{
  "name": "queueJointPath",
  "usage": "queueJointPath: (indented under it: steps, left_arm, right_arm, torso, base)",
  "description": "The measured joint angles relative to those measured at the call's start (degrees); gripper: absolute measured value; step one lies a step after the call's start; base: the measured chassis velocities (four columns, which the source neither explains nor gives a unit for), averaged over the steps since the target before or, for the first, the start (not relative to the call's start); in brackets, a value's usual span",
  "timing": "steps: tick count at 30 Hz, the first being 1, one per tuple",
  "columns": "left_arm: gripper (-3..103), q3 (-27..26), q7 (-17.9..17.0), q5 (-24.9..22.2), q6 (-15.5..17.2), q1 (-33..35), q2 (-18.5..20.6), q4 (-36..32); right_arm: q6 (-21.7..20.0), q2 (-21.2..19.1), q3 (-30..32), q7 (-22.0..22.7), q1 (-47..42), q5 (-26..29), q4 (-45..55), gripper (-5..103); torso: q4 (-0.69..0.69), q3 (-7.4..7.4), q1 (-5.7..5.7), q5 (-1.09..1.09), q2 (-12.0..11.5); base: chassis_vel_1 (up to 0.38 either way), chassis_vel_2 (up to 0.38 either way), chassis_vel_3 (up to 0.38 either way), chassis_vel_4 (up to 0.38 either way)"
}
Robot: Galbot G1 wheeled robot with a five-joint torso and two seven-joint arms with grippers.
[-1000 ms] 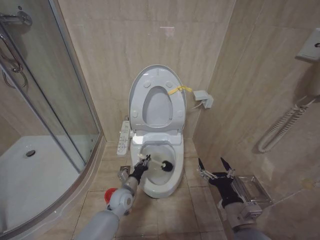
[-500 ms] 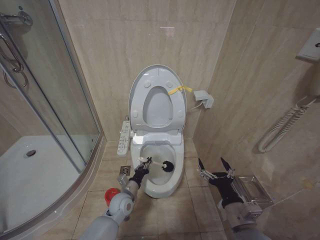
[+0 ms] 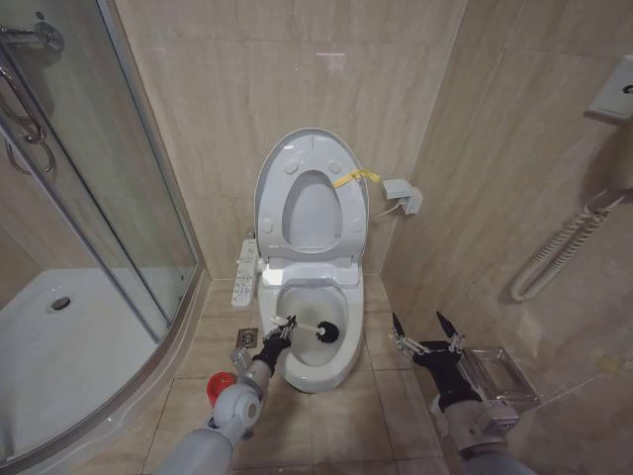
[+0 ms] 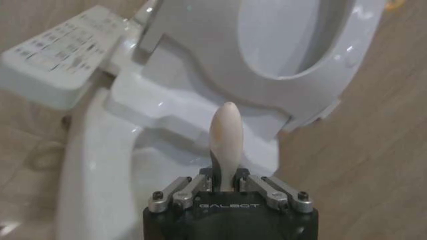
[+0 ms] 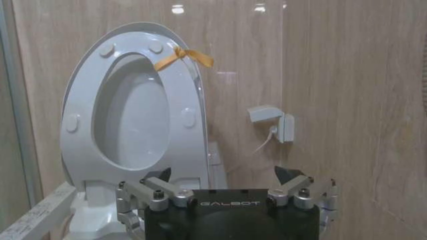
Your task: Open the toilet lid, clean the toilet bowl with a toilet brush, close the toilet lid, and flush.
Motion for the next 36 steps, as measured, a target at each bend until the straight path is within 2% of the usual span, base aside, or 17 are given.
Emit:
queueJointPath:
  steps: [5,18,22,28,36]
  left_arm:
    - [18,-0.09,-1.5,-3.53,1.26,0.97,0.23,-3.63]
    - [18,-0.43,-0.95,-1.88,0.59,3.35,0.39,-1.21]
    - [18,-0.76,-1.06,-2.02,0.66,3.61,0.82,-2.74]
    - [18,-1.42,-2.02,-2.46,1.28,7.39,1.5,-8.54]
    - [18,-2.41,-2.01,-1.24,0.8,12.02,1.43,-8.62]
  right_arm:
    - [0.0,0.0,0.0,0.0,0.0,0.0,0.0,100]
    - [0.0,0.0,0.0,0.0,0.0,0.01,0.0,100]
    - [0.0,0.0,0.0,0.0,0.0,0.0,0.0,100]
    - [0.0,0.0,0.0,0.0,0.0,0.0,0.0,100]
    - [0.0,0.0,0.0,0.0,0.0,0.0,0.0,100]
  torso:
    - [0.01,0.0,0.0,0.01,0.0]
    - [0.0,0.0,0.0,0.0,0.0]
    - [-0.01,0.0,0.0,0.0,0.0]
    - [0.01,0.0,0.0,0.0,0.0]
    - [0.01,0.0,0.0,0.01,0.0]
  base:
    - [0.0,0.0,0.0,0.0]
    - [0.0,0.0,0.0,0.0]
    - [0.0,0.0,0.0,0.0]
    - [0.0,0.0,0.0,0.0]
    - [0.0,0.0,0.0,0.0]
